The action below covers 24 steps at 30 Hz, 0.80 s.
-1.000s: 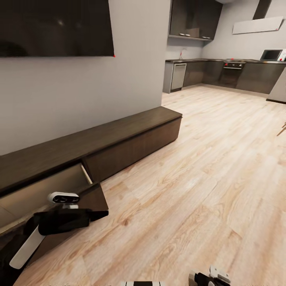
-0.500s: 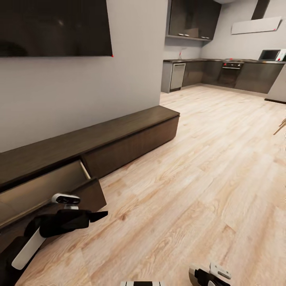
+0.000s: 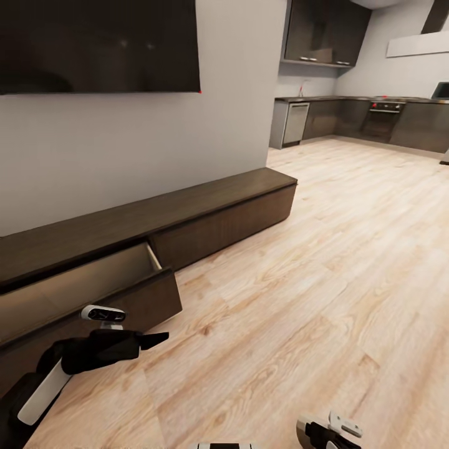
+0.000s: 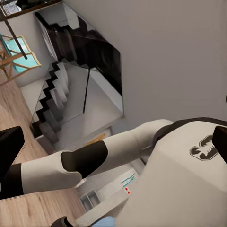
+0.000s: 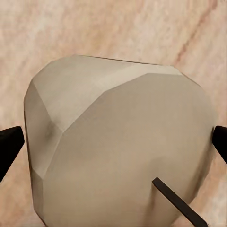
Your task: Place each of the two pumpkins and all three candles from the living room inside a cabinet in the living room (use any cabinet), then make sure every cabinet is closed, and position the cauldron so it is next to a table in the living room.
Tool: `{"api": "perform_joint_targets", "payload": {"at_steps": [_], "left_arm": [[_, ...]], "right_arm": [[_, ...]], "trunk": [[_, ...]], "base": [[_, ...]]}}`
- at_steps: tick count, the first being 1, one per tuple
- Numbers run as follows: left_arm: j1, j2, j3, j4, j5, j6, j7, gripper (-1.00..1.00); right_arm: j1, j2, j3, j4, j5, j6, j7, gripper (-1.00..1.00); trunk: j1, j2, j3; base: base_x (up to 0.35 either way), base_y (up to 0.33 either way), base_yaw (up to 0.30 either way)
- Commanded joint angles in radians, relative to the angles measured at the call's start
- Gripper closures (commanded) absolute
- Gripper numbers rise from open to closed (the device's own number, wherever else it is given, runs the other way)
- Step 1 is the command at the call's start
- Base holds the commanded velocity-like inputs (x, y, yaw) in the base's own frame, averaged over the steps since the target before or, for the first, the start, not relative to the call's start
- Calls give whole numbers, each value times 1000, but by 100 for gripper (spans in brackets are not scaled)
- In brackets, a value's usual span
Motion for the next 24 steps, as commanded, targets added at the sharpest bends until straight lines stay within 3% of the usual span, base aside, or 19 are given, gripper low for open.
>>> {"api": "perform_joint_targets", "payload": {"at_steps": [1,6,18,24], "left_arm": [[-1,0,-2,0,4,11,-3,-100],[-1,1,0,1,4,11,-4,-100],[-1,0,0,4,2,11,-3,-100],[0,0,0,4,2,11,-3,-100]], "right_arm": [[0,-1,9,-3,-8,2,-8,100],[0,-1,9,-3,-8,3,-8,100],[0,-1,10,-3,-4,2,-8,100],[0,-1,10,-3,0,2,-8,100]], "trunk": [[0,0,0],[0,0,6],[-6,2,58],[-8,4,84]], "base": [[-3,0,206],[-1,0,207],[0,0,88],[0,0,200]]}}
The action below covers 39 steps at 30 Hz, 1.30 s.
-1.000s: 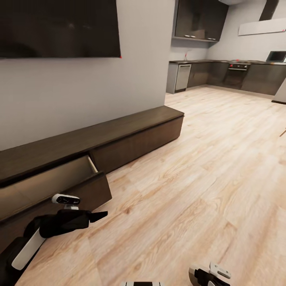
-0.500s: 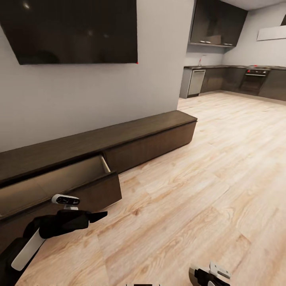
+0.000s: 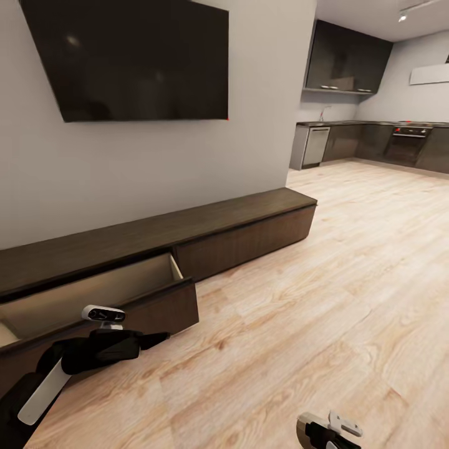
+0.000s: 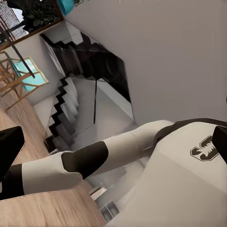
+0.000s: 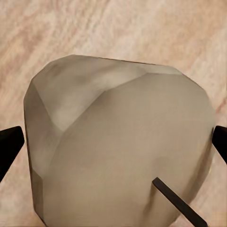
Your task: Place each of the two pumpkins and all three candles from the living room inside a cabinet in the living room (use any cabinet), then make sure every cabinet is closed, and position the cauldron so it is next to a table in the living room.
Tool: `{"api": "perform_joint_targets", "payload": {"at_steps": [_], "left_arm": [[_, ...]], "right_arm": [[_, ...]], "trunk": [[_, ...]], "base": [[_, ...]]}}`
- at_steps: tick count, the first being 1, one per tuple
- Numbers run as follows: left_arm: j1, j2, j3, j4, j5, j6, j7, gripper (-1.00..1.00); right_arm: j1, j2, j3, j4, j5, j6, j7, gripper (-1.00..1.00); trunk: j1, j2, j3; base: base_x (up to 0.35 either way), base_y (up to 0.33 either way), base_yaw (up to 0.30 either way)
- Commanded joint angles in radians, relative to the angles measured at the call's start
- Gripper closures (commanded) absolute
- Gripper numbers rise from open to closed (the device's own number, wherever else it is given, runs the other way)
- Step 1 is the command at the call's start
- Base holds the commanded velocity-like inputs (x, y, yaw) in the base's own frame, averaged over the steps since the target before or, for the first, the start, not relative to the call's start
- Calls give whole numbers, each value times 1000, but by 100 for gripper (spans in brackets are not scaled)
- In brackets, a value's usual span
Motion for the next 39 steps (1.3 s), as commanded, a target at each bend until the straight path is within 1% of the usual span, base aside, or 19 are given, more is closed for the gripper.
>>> {"api": "perform_joint_targets", "payload": {"at_steps": [1,10,23,28,31,34,39], "left_arm": [[-1,1,-3,0,3,11,-3,-100],[-2,1,-3,0,2,11,-3,-100],[-1,1,0,1,3,10,-3,-100],[-2,1,0,0,3,9,-2,-100],[-2,2,0,3,4,9,-2,-100],[-1,1,1,23,6,9,-4,-100],[-1,2,2,36,22,8,-4,-100]], "right_arm": [[0,-1,9,-3,-9,2,-8,100],[0,0,10,-3,-7,3,-8,100],[0,-1,10,-3,-6,2,-8,100],[0,0,10,-3,-5,2,-8,100],[0,0,10,-3,-5,2,-8,100],[0,0,10,-3,-5,1,-8,100],[0,0,10,-3,-5,1,-9,100]], "trunk": [[-1,0,4],[-5,2,42],[-11,5,92],[-13,6,112],[-13,6,112],[-13,6,112],[-13,6,112]], "base": [[0,0,242],[0,0,235],[0,0,22],[0,0,191],[5,0,261],[66,0,271],[-18,0,274]]}}
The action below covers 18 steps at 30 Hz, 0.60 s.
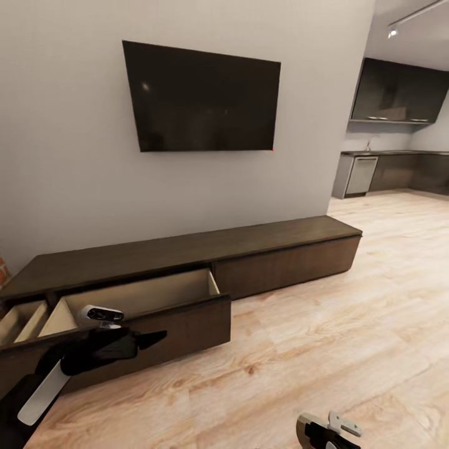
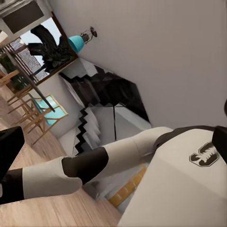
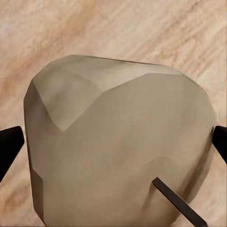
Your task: Place each of the two pumpkins and all three candles from the living room inside a cabinet in the living room (use any cabinet), then make sure every cabinet is closed, and position the cauldron so it is next to a table in the living room.
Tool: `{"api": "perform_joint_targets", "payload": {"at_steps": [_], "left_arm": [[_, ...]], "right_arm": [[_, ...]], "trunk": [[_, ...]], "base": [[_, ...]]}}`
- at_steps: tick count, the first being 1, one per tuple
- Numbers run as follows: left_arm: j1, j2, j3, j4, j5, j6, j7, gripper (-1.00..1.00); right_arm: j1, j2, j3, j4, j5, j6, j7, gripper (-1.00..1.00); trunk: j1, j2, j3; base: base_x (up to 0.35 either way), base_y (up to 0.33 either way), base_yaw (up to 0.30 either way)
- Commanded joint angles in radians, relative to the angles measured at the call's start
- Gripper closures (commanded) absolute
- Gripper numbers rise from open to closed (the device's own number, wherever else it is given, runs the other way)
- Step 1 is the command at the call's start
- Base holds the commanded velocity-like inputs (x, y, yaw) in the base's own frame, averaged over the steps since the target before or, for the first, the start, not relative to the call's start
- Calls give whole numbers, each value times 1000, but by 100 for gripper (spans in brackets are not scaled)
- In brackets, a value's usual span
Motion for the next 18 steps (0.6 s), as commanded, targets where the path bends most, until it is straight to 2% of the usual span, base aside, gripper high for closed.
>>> {"api": "perform_joint_targets", "payload": {"at_steps": [1,18], "left_arm": [[-1,1,-3,1,5,10,-3,-100],[-1,2,-3,8,6,10,-1,-100]], "right_arm": [[0,-1,9,-3,-7,2,-8,100],[0,0,10,-3,-5,3,-7,100]], "trunk": [[0,0,-1],[0,0,-1]], "base": [[-198,0,275],[-325,0,275]]}}
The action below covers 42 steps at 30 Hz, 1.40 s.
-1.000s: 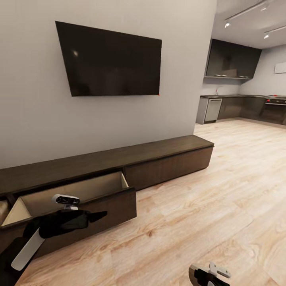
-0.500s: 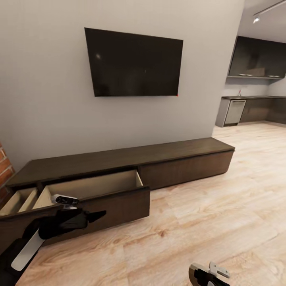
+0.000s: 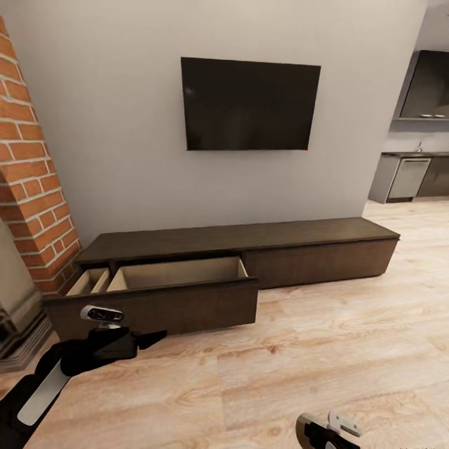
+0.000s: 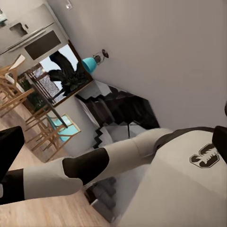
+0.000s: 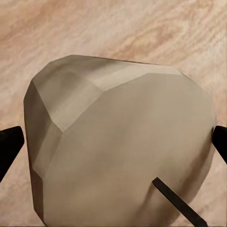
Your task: Place each of the two pumpkins and all three candles from the living room inside a cabinet in the living room (use any cabinet), then make sure every cabinet is closed, and position the cauldron so it is next to a table in the living room.
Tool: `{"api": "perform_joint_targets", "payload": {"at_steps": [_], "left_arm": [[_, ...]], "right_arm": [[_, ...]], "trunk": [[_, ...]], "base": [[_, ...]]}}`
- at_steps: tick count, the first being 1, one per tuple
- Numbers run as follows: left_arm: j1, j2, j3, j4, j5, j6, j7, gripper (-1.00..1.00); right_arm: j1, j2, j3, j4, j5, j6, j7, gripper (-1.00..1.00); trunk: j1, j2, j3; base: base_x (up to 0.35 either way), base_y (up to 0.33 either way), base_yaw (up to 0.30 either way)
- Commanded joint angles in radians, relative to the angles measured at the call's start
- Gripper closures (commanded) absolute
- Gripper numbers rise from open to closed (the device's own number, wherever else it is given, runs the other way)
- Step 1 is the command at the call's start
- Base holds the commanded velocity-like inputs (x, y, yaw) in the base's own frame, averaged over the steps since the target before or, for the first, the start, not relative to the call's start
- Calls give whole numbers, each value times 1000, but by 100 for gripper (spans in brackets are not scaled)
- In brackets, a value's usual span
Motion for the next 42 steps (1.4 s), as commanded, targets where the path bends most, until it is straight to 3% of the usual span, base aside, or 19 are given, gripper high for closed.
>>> {"api": "perform_joint_targets", "payload": {"at_steps": [1,5,17,28,32,42], "left_arm": [[-1,1,-3,3,4,11,-3,-100],[-1,4,-1,9,4,11,-4,-100],[-1,8,65,57,5,11,-6,-100],[-1,13,129,109,0,12,-24,-100],[-1,13,136,113,-6,11,-53,-100],[0,14,137,114,-6,11,-60,-100]], "right_arm": [[0,-1,9,-3,-6,3,-8,100],[0,-1,9,-4,-3,6,-9,100],[0,3,9,-3,51,15,-18,100],[0,14,9,-3,54,15,-19,100],[0,14,9,-3,55,14,-19,100],[0,16,11,-3,55,14,-18,100]], "trunk": [[-1,0,-1],[-1,0,-1],[-1,0,-10],[-1,0,-23],[-1,0,-28],[-1,0,-41]], "base": [[-338,0,275],[-337,0,275],[-320,0,242],[-55,0,197],[-1,0,196],[0,0,196]]}}
